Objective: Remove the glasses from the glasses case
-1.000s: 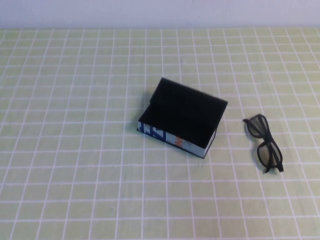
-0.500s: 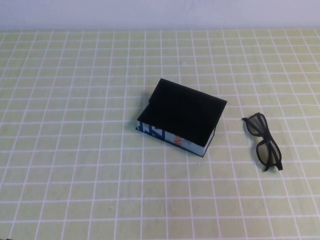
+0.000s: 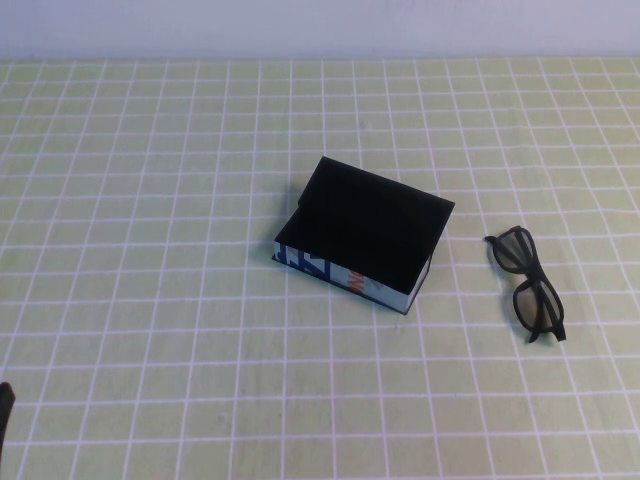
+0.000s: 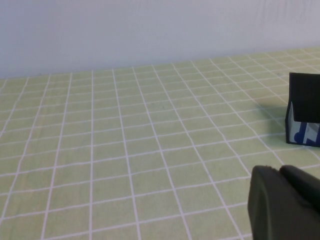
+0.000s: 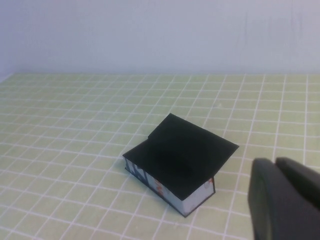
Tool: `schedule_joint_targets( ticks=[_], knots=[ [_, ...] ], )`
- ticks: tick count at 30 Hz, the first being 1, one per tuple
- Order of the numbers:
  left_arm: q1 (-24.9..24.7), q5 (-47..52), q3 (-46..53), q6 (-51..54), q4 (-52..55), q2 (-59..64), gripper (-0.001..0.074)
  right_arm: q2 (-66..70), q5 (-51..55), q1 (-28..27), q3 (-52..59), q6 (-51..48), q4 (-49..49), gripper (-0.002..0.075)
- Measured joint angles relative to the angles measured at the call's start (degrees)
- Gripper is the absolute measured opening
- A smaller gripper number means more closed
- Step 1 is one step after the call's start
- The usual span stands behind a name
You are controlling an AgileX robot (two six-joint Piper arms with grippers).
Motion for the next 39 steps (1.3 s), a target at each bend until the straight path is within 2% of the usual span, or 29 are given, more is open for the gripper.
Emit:
schedule_joint_targets(
  ticks=[5, 11, 17, 22, 29, 39],
  knots=[
    [0.0, 0.0, 0.0, 0.0, 0.0, 0.0, -0.0004, 0.0, -0.2, 0.0, 0.0, 0.0, -1.3, -0.0018],
    [0.0, 0.0, 0.0, 0.0, 0.0, 0.0, -0.0004, -0.7, -4.2, -0.3, 2.6, 0.0, -13.3, -0.0018],
    [0.0, 0.0, 0.0, 0.0, 0.0, 0.0, -0.0004, -7.4, -18.6, -6.5, 15.3, 0.0, -15.4, -0.0018],
    [0.0, 0.0, 0.0, 0.0, 0.0, 0.0, -0.0004, -15.7, -27.1, -10.4, 26.0, 0.0, -10.4, -0.0018],
    [0.0, 0.0, 0.1, 0.0, 0.0, 0.1, -0.0004, -18.1, -24.0, -11.2, 28.5, 0.0, -6.6, -0.0018],
    [0.0, 0.3, 0.1, 0.0, 0.0, 0.1, -0.0004, -18.1, -20.6, -11.3, 28.5, 1.5, -8.7, -0.0018]
  ],
)
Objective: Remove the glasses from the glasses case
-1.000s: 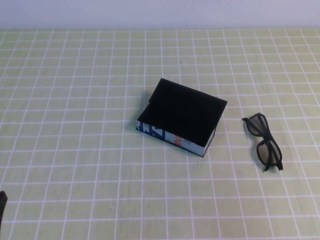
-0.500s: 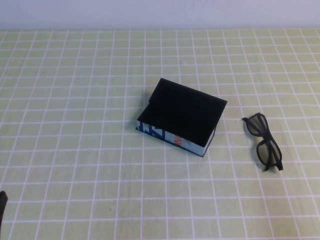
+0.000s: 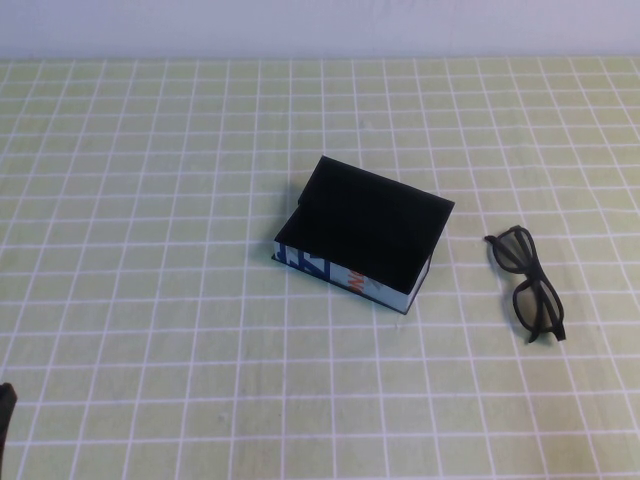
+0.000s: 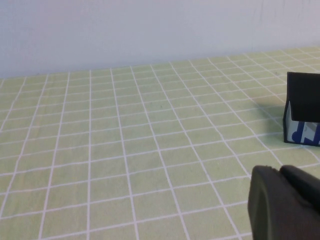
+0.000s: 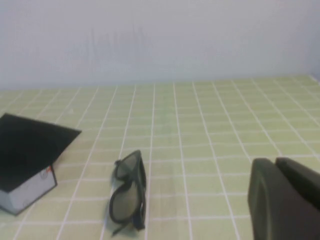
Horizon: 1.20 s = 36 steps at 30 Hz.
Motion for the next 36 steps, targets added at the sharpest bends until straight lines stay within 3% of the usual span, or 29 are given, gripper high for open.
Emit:
schedule_joint_targets(
  ticks=[5, 8, 36],
  knots=[
    [0.0, 0.0, 0.0, 0.0, 0.0, 0.1, -0.0004, 0.0, 9.3, 0.0, 0.0, 14.1, -10.8, -0.0018],
    [0.0, 0.0, 0.0, 0.0, 0.0, 0.1, -0.0004, 0.0, 12.1, 0.0, 0.0, 17.5, -12.6, -0.0018],
    [0.0, -1.3, 0.0, 0.0, 0.0, 0.1, -0.0004, 0.0, 12.5, 0.0, 0.0, 19.0, -13.1, -0.0018]
  ],
)
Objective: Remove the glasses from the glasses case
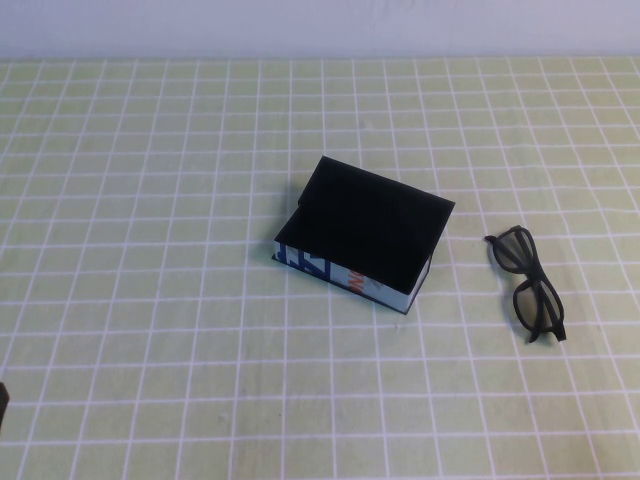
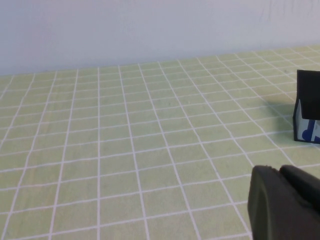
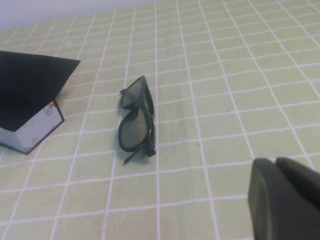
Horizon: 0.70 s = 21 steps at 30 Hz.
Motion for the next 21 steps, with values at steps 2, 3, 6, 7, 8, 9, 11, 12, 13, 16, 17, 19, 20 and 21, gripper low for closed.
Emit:
schedule_joint_targets(
  ticks=[2, 3, 6, 7, 8, 9, 11, 12, 13, 16, 17, 19, 20, 21],
  knots=[
    [0.0, -0.6, 0.0, 0.0, 0.0, 0.0, -0.0004, 0.0, 0.0, 0.0, 0.0, 0.0, 0.0, -0.0018],
    [0.0, -1.0, 0.0, 0.0, 0.0, 0.0, -0.0004, 0.0, 0.0, 0.0, 0.0, 0.0, 0.0, -0.0018],
    [0.0, -2.9, 0.0, 0.0, 0.0, 0.0, -0.0004, 0.0, 0.0, 0.0, 0.0, 0.0, 0.0, -0.0018],
    [0.0, -3.7, 0.0, -0.5, 0.1, 0.0, -0.0004, 0.0, 0.0, 0.0, 0.0, 0.0, 0.0, -0.0018],
    [0.0, -4.3, 0.0, -1.7, 1.6, 0.0, -0.0004, 0.0, 0.0, 0.0, 0.0, 0.0, 0.0, -0.0018],
    [0.1, -4.9, 0.0, -4.9, 5.3, 0.0, -0.0004, 0.0, 0.0, 0.0, 0.0, 0.0, 0.0, -0.0018],
    [0.3, -5.5, 0.0, -16.3, 15.4, -0.1, -0.0004, 0.0, 0.0, 0.0, 0.0, 0.0, 0.0, -0.0018],
    [0.4, -5.5, 0.0, -23.0, 21.6, -0.4, -0.0004, 0.0, 0.0, 0.0, 0.0, 0.0, 0.0, -0.0018],
    [0.5, -5.5, 0.0, -28.7, 27.4, -0.7, -0.0004, 0.0, 0.0, 0.0, 0.0, 0.0, 0.0, -0.0018],
    [0.6, -5.6, 0.0, -36.9, 35.9, -1.9, -0.0004, 0.0, 0.0, 0.0, 0.0, 0.0, 0.0, -0.0018],
    [0.6, -5.9, 0.0, -37.7, 37.0, -2.3, -0.0004, 0.0, 0.0, 0.0, 0.0, 0.0, 0.0, -0.0018],
    [0.6, -7.1, 0.0, -38.8, 38.4, -3.5, -0.0004, 0.0, 0.0, 0.0, 0.0, 0.0, 0.0, -0.0018],
    [0.6, -7.8, 0.0, -39.3, 38.9, -4.0, -0.0004, 0.0, 0.0, 0.0, 0.0, 0.0, 0.0, -0.0018],
    [0.6, -8.5, 0.0, -40.1, 40.1, -4.7, -0.0004, 0.0, 0.0, 0.0, 0.0, 0.0, 0.0, -0.0018]
  ],
)
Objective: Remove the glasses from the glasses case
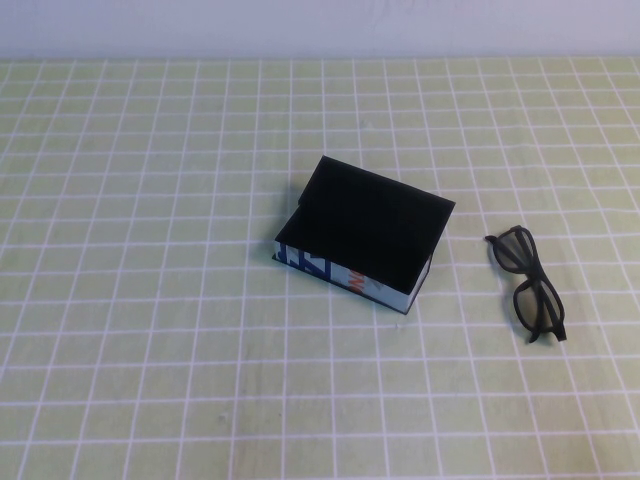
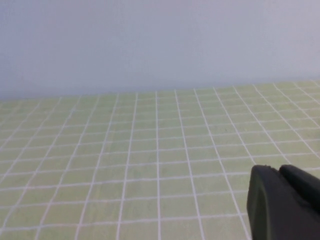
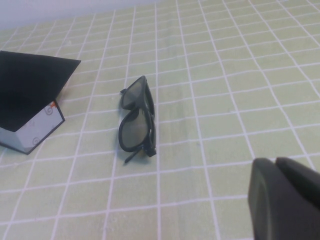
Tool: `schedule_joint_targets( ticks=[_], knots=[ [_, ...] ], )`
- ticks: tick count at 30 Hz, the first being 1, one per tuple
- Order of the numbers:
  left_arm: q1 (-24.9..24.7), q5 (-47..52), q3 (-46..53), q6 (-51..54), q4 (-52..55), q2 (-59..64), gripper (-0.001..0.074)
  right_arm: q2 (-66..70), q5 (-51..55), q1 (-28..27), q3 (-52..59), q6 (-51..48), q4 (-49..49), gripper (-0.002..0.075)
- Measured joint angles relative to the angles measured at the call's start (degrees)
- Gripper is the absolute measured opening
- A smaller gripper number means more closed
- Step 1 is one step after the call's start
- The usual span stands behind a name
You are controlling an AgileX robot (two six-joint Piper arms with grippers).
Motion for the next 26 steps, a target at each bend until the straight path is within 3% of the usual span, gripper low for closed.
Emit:
schedule_joint_targets(
  ticks=[2, 7, 10, 16, 26],
  knots=[
    [0.0, -0.4, 0.0, -5.5, 6.8, -1.6, -0.0004, 0.0, 0.0, 0.0, 0.0, 0.0, 0.0, -0.0018],
    [0.0, 4.3, 0.0, -36.8, 38.9, -6.1, -0.0004, 0.0, 0.0, 0.0, 0.0, 0.0, 0.0, -0.0018],
    [0.0, 9.4, 0.0, -48.0, 48.5, -6.2, -0.0004, 0.0, 0.0, 0.0, 0.0, 0.0, 0.0, -0.0018],
    [0.0, 21.1, 0.0, -52.3, 52.8, -6.2, -0.0004, 0.0, 0.0, 0.0, 0.0, 0.0, 0.0, -0.0018],
    [0.0, 22.6, -0.1, -53.0, 53.0, -6.2, -0.0004, 0.0, 0.0, 0.0, 0.0, 0.0, 0.0, -0.0018]
  ],
)
